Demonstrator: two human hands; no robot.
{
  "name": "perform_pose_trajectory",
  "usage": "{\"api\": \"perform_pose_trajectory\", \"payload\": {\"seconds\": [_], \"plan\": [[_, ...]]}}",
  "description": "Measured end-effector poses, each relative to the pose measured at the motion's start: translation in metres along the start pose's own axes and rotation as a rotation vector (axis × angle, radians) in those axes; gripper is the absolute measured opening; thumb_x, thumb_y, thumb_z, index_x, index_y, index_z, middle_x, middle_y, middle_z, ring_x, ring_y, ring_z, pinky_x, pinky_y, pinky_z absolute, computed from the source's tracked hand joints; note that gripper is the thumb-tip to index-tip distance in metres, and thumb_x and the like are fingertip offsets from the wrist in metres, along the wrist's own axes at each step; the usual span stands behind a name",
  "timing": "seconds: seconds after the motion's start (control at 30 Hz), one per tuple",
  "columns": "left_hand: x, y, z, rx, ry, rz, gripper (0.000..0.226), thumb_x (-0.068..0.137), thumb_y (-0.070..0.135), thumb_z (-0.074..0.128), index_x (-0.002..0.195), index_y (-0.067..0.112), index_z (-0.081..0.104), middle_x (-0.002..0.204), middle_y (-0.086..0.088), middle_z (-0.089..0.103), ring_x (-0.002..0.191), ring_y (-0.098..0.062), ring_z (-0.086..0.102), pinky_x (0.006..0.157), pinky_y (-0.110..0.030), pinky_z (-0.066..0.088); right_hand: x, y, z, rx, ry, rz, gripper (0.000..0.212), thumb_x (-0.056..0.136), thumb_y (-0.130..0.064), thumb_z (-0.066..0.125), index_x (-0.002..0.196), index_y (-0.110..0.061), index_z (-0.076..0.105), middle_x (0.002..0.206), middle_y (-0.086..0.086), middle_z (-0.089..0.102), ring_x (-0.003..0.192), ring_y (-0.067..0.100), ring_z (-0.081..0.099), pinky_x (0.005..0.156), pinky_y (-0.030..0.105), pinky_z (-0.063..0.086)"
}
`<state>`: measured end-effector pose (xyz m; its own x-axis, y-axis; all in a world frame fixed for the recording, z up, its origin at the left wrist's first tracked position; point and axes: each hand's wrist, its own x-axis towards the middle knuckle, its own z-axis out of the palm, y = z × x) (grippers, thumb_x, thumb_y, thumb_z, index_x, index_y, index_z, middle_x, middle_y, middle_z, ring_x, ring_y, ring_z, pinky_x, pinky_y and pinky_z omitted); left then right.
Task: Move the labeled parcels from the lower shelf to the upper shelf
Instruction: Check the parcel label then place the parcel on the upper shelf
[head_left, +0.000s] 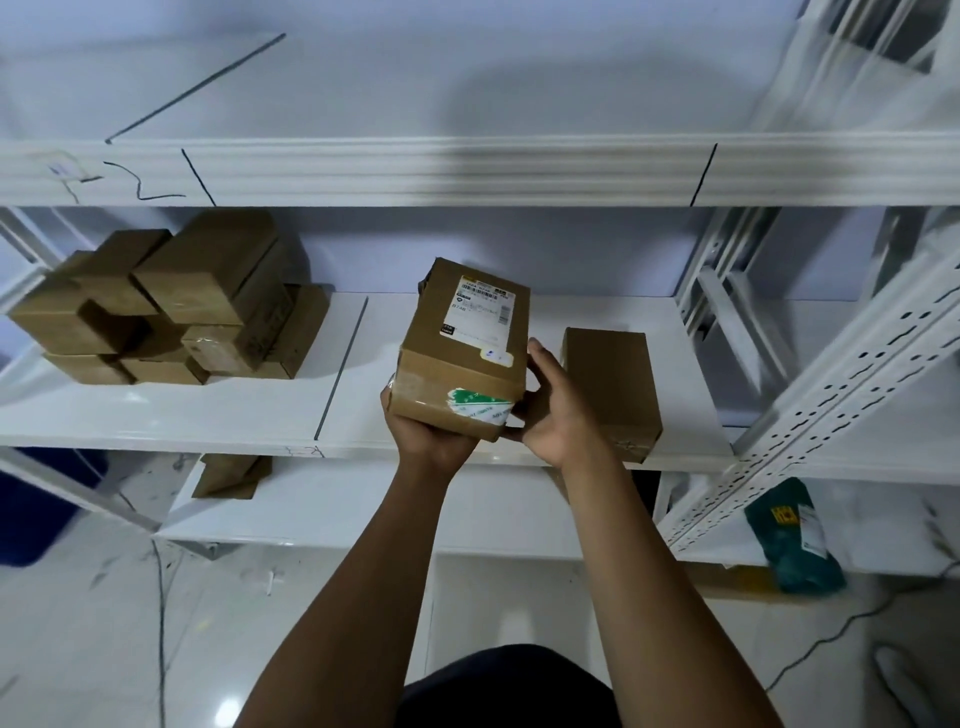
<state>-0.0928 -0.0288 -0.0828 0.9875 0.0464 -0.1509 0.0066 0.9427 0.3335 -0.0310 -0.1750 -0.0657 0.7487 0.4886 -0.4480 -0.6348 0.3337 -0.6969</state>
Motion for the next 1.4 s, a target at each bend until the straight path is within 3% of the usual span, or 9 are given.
{"api": "perform_pose_trajectory", "payload": {"seconds": [0.27,0.37,0.47,0.57,0.63,0.73,0.83,1.2,1.4], "plan": [[-0.009,0.01,0.011,0.154,0.024,-0.017,0.074,0.099,0.063,0.037,0.159,0.02,0.045,0.169,-0.023,0.035,0.157,-0.047,0.027,0.122,-0.068,0.025,-0.006,0.001,0.009,0.031,0.041,-0.047,0.061,0.064,-0.058,0.088,0.118,-0.031,0.079,0.1,0.009,0.084,0.113,0.036,0.071,0.081,0.049,0.063],[-0.01,0.016,0.015,0.261,0.105,-0.029,0.077,0.099,0.072,0.035,0.156,0.022,0.05,0.162,-0.024,0.047,0.152,-0.049,0.038,0.122,-0.07,0.026,-0.008,0.0,0.006,0.07,0.055,-0.077,0.076,0.055,-0.063,0.089,0.124,-0.031,0.076,0.118,0.014,0.079,0.117,0.039,0.068,0.091,0.057,0.06],[-0.01,0.027,0.018,0.413,0.179,0.009,0.073,0.099,0.071,0.042,0.15,0.02,0.057,0.15,-0.02,0.063,0.141,-0.045,0.056,0.118,-0.066,0.04,-0.013,-0.005,-0.001,0.082,0.097,-0.113,0.063,0.074,-0.059,0.08,0.128,-0.028,0.072,0.123,0.016,0.075,0.12,0.042,0.066,0.099,0.061,0.055],[-0.01,0.041,0.024,0.6,0.216,0.064,0.07,0.1,0.064,0.052,0.154,0.019,0.05,0.148,-0.016,0.065,0.132,-0.041,0.065,0.11,-0.062,0.051,-0.017,-0.013,-0.008,0.011,0.159,-0.181,0.066,0.074,-0.049,0.081,0.133,-0.022,0.067,0.123,0.013,0.075,0.129,0.042,0.061,0.101,0.055,0.053],[-0.011,0.048,0.028,0.705,0.202,0.076,0.065,0.1,0.061,0.055,0.154,0.025,0.048,0.139,-0.009,0.068,0.125,-0.035,0.071,0.102,-0.056,0.059,-0.02,-0.019,-0.01,-0.014,0.15,-0.211,0.071,0.07,-0.044,0.083,0.136,-0.023,0.065,0.13,0.013,0.073,0.134,0.041,0.058,0.108,0.058,0.047],[-0.012,0.056,0.032,0.913,0.117,0.068,0.045,0.101,0.06,0.053,0.137,0.035,0.063,0.121,0.002,0.079,0.111,-0.023,0.078,0.086,-0.04,0.066,-0.02,-0.024,-0.018,-0.061,0.092,-0.254,0.066,0.074,-0.038,0.082,0.137,-0.029,0.066,0.13,0.01,0.075,0.131,0.036,0.062,0.117,0.062,0.037],[-0.015,0.062,0.037,1.082,0.049,0.059,0.054,0.098,0.063,0.055,0.138,0.028,0.066,0.13,-0.003,0.077,0.117,-0.023,0.075,0.096,-0.044,0.063,-0.02,-0.028,-0.022,-0.106,0.012,-0.304,0.066,0.075,-0.033,0.084,0.138,-0.033,0.063,0.131,0.01,0.075,0.131,0.035,0.062,0.119,0.064,0.034],[-0.022,0.055,0.044,1.059,0.067,0.08,0.056,0.096,0.053,0.058,0.141,0.021,0.066,0.131,-0.005,0.077,0.12,-0.023,0.073,0.101,-0.045,0.059,-0.042,-0.039,-0.011,-0.127,-0.042,-0.371,0.068,0.087,-0.014,0.071,0.15,-0.028,0.052,0.141,0.013,0.068,0.136,0.038,0.057,0.121,0.063,0.033],[-0.023,0.053,0.048,1.02,0.04,0.124,0.049,0.101,0.041,0.061,0.144,0.016,0.064,0.135,-0.007,0.075,0.123,-0.023,0.072,0.088,-0.034,0.064,-0.05,-0.039,-0.009,-0.037,-0.093,-0.423,0.071,0.085,-0.006,0.066,0.152,-0.024,0.051,0.145,0.015,0.065,0.133,0.039,0.061,0.104,0.051,0.054]]}}
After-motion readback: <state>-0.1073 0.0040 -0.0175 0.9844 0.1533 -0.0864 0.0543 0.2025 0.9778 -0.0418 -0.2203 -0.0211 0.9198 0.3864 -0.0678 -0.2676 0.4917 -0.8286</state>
